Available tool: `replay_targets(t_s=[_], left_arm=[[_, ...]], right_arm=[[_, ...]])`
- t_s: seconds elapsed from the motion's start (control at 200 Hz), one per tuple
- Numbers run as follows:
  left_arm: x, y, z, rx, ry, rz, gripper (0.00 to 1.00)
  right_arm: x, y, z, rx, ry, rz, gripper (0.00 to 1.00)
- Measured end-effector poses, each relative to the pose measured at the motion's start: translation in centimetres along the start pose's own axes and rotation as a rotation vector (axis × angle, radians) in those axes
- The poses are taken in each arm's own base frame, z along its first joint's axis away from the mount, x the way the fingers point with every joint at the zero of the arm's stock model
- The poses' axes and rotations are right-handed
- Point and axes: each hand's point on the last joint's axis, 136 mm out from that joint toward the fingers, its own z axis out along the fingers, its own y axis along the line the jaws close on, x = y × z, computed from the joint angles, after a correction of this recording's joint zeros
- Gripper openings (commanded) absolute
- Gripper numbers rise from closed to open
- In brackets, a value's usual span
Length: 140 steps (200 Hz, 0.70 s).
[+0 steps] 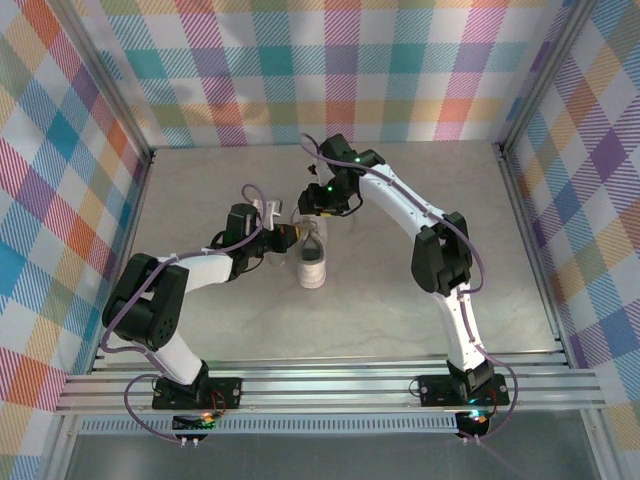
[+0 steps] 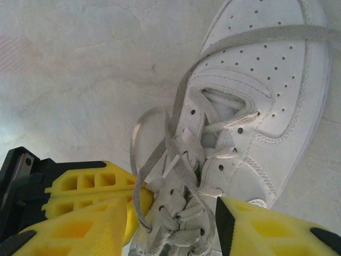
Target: Tie the shoes
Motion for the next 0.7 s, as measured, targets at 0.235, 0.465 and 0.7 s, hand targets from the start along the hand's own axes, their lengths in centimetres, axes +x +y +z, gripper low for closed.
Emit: replay_targets(t_s=[0.235,0.465,0.7], left_arm=[[-0.6,-0.3,0.1,0.004,-0.034,0.019,0.00],[-0.7,-0.3,0.0,0.004,-0.049,0.026,0.00],[-0.7,-0.6,0.2,0.006,-0.052,0.033,0.00]], right_arm=[[0.1,-0.1,0.9,-0.013,0.014,0.050,0.48],[-0.1,0.1,1.1,-0.033,0.018,0.078,0.47],[-0.3,0.6,1.5,-0.068,0.021,0.096,0.46]])
